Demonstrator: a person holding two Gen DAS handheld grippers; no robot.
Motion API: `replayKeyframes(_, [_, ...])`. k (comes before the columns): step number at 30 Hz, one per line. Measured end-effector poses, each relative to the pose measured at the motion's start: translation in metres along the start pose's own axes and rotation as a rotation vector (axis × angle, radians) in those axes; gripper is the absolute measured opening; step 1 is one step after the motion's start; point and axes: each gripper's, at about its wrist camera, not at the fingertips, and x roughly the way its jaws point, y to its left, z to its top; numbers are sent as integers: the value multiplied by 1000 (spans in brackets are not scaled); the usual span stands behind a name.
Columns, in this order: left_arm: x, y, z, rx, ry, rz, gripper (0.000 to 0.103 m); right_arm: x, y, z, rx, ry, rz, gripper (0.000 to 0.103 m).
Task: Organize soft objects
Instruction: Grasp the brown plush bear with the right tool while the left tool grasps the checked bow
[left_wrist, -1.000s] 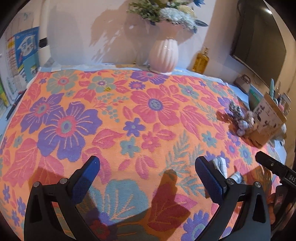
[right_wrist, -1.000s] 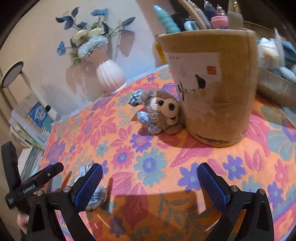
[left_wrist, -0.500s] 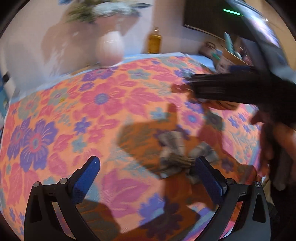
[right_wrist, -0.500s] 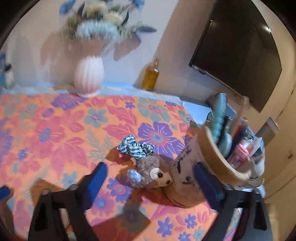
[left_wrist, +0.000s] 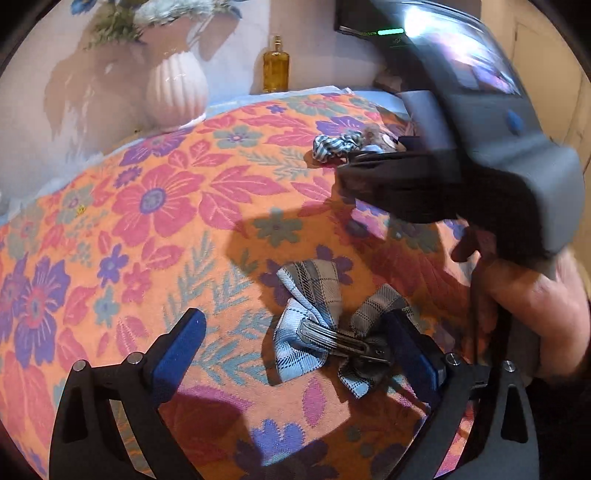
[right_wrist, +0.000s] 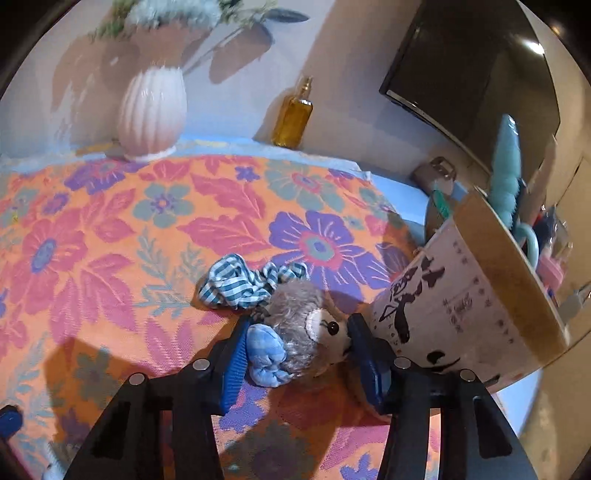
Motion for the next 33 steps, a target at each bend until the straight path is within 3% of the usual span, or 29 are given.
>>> replayKeyframes(3, [-1,0,-1,-2,-6,3,97,-11,-18,-6,70,-46,224,46])
replayKeyframes(6, [-3,-4,-3,19,-15,4,97,-29,-47,-22,131,-65,528,42])
replayKeyframes(8, [-6,-6,-4,29,-23,-2,97,-41,-60,-34,127,-70,593,42])
replayKeyframes(15, [-5,-8,-3,23,19,-50,98,-47,-86,-73,92,-11,577,43])
replayKeyframes(17, [-3,-12,-2,41,23,-20,98,-49,-90,-80,117,-4,597,53])
replayKeyframes(18, [-3,-14,-3,50,24,-7,98,-47,-91,-80,130,7,609,65])
replayKeyframes(21, [-4,-22,-4,86,10,44,98,-42,-88,-82,142,24,629,69])
replayKeyframes(25, [-6,-22,-4,97,3,52,98,-42,-84,-85,143,34,611,78])
replayKeyframes(30, [-13,-14,-5,77,-2,-107,99,-28,-94,-86,239,83,646,80])
replayKeyframes(33, [-12,-17,-7,89,9,-97,99,-24,-103,-84,305,92,655,80])
